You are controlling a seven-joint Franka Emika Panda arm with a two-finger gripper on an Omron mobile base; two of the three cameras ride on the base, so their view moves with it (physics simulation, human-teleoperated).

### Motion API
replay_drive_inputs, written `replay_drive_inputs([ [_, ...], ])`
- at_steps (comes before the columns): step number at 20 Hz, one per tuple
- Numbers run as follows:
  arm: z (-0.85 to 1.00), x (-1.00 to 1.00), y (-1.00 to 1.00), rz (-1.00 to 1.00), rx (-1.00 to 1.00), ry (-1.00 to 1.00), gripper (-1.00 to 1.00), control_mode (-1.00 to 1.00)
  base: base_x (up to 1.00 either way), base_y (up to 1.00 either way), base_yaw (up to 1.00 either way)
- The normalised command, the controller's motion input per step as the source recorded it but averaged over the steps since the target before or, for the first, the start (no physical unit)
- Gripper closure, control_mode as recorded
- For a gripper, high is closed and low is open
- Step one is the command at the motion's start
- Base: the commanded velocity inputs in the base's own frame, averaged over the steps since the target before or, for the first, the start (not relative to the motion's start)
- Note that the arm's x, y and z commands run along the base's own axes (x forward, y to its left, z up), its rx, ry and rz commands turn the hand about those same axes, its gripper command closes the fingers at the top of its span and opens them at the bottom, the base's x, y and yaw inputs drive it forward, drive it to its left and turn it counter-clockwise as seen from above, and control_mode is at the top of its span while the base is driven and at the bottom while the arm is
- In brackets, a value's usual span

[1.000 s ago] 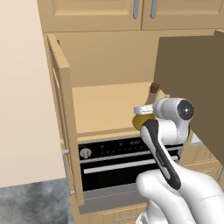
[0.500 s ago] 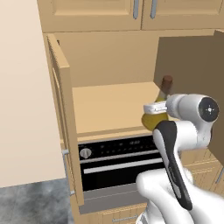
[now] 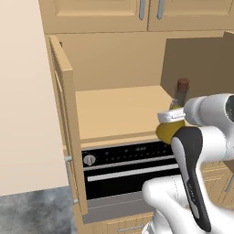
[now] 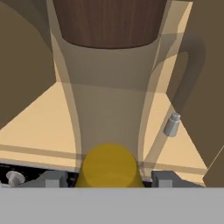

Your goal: Retrieve the bottle and the shaker from the cabinet and place them next to the mixing bowl on the counter. Then add garlic from the fridge to the mixing bowl.

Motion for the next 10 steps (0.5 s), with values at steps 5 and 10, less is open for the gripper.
replay_drive_inputs([
  [5,0.0,0.0,0.0,0.0,0.0,0.0,1.0,-1.0,0.0,0.0,0.0],
  [10,0.0,0.0,0.0,0.0,0.0,0.0,1.0,-1.0,0.0,0.0,0.0],
])
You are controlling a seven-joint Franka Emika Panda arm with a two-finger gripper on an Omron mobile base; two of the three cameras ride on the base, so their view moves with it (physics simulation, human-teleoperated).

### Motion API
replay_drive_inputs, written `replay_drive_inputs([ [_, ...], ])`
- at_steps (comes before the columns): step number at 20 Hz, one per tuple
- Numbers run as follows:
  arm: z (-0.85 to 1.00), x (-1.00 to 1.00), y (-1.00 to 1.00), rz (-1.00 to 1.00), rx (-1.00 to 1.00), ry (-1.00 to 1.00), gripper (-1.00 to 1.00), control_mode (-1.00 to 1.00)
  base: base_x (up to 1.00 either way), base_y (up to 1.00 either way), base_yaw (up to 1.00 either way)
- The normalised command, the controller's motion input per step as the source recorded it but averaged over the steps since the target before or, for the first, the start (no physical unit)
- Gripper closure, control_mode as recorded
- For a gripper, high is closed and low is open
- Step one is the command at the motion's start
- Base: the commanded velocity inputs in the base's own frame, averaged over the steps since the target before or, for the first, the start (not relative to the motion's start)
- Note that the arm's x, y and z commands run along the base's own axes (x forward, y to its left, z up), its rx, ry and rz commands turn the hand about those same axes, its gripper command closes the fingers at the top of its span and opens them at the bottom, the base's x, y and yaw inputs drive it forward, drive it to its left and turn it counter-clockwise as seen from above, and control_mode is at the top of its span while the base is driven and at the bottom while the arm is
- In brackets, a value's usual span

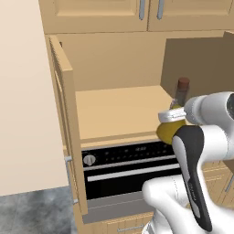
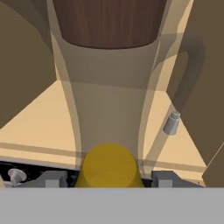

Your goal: Retrieve the bottle and the shaker from the cabinet and place them next to the mixing bowl on the counter. Then add garlic from the fridge to the mixing bowl.

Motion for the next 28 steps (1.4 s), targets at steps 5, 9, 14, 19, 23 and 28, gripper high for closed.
replay_drive_inputs([
  [5,0.0,-0.02,0.0,0.0,0.0,0.0,1.0,1.0,-0.08,0.0,0.0],
  [9,0.0,0.0,0.0,0.0,0.0,0.0,1.0,1.0,-0.91,0.0,0.0],
  [14,0.0,0.0,0.0,0.0,0.0,0.0,1.0,1.0,-1.0,0.0,0.0],
  [19,0.0,0.0,0.0,0.0,0.0,0.0,1.0,1.0,-0.89,-0.03,-0.03],
  [23,0.0,0.0,0.0,0.0,0.0,0.0,1.0,1.0,-0.13,-0.65,-0.07],
  [28,0.0,0.0,0.0,0.0,0.0,0.0,1.0,1.0,0.25,-1.0,0.0],
])
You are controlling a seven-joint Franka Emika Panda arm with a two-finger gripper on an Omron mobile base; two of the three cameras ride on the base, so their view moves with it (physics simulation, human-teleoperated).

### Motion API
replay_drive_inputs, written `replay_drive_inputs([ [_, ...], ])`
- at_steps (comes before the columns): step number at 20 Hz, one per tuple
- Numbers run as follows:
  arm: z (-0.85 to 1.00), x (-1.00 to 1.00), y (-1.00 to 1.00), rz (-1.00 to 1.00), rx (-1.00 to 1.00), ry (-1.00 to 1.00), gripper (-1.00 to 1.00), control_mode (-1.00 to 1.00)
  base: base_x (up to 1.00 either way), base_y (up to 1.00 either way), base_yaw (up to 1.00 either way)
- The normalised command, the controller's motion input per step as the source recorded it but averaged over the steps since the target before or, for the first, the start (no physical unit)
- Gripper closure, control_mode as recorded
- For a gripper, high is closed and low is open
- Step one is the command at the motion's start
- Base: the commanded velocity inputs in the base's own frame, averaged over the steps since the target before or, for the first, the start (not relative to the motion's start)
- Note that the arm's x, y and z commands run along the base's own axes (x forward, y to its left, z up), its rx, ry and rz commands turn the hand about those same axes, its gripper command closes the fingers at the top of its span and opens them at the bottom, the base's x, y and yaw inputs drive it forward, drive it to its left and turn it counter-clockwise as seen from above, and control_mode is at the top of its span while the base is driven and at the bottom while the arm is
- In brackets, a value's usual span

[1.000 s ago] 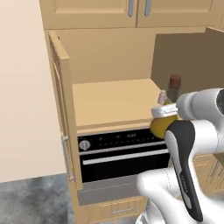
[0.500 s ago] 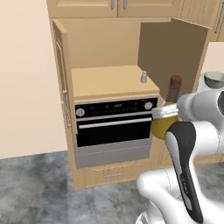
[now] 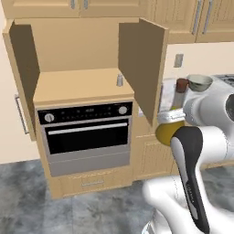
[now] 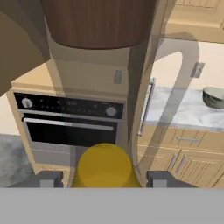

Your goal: Retrieve the bottle and the shaker from the cabinet and place them next to the mixing bowl on the counter. Then add garlic from the fridge to the mixing bowl.

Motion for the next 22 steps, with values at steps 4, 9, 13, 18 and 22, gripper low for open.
replay_drive_inputs([
  [4,0.0,0.0,0.0,0.0,0.0,0.0,1.0,1.0,0.14,-1.0,0.0],
  [9,0.0,0.0,0.0,0.0,0.0,0.0,1.0,1.0,0.61,-1.0,0.01],
  [13,0.0,0.0,0.0,0.0,0.0,0.0,1.0,1.0,1.0,-0.79,0.06],
  [18,0.0,0.0,0.0,0.0,0.0,0.0,1.0,1.0,0.98,-0.48,0.06],
  [22,0.0,0.0,0.0,0.0,0.0,0.0,1.0,1.0,0.82,-0.49,0.02],
])
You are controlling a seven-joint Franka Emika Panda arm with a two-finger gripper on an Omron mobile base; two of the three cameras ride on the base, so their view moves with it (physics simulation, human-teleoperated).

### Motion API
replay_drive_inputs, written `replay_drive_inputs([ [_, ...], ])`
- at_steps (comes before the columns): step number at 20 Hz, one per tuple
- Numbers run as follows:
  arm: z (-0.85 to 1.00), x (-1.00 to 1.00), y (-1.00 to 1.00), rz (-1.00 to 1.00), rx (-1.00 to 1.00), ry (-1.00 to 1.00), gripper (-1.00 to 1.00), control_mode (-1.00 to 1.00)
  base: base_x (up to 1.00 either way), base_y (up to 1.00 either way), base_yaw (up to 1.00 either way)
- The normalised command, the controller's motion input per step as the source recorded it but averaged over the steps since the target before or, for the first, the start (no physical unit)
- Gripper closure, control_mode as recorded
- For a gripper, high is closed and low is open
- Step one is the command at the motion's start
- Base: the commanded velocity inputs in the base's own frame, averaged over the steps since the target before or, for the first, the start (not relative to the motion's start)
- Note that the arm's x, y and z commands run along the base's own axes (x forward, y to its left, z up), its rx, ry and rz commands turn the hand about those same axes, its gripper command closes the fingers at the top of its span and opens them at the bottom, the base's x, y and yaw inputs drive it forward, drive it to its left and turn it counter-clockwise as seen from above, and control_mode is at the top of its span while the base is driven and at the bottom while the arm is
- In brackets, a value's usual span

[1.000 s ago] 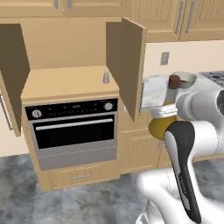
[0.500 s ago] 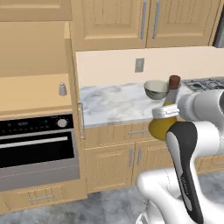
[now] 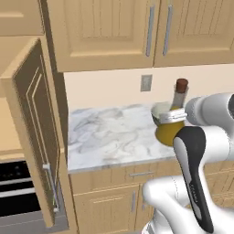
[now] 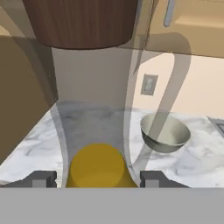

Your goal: Retrieve the bottle and the shaker from the cabinet and place them next to the mixing bowl on the counter. Then add garlic from the fridge to the mixing bowl.

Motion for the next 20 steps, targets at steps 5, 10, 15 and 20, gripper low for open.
replay_drive_inputs([
  [5,0.0,0.0,0.0,0.0,0.0,0.0,1.0,1.0,0.44,-0.53,-0.11],
  [10,0.0,0.0,0.0,0.0,0.0,0.0,1.0,1.0,0.36,-0.48,-0.19],
  [15,0.0,0.0,0.0,0.0,0.0,0.0,1.0,1.0,0.56,-0.02,-0.25],
  [20,0.0,0.0,0.0,0.0,0.0,0.0,1.0,1.0,0.66,-0.01,-0.08],
])
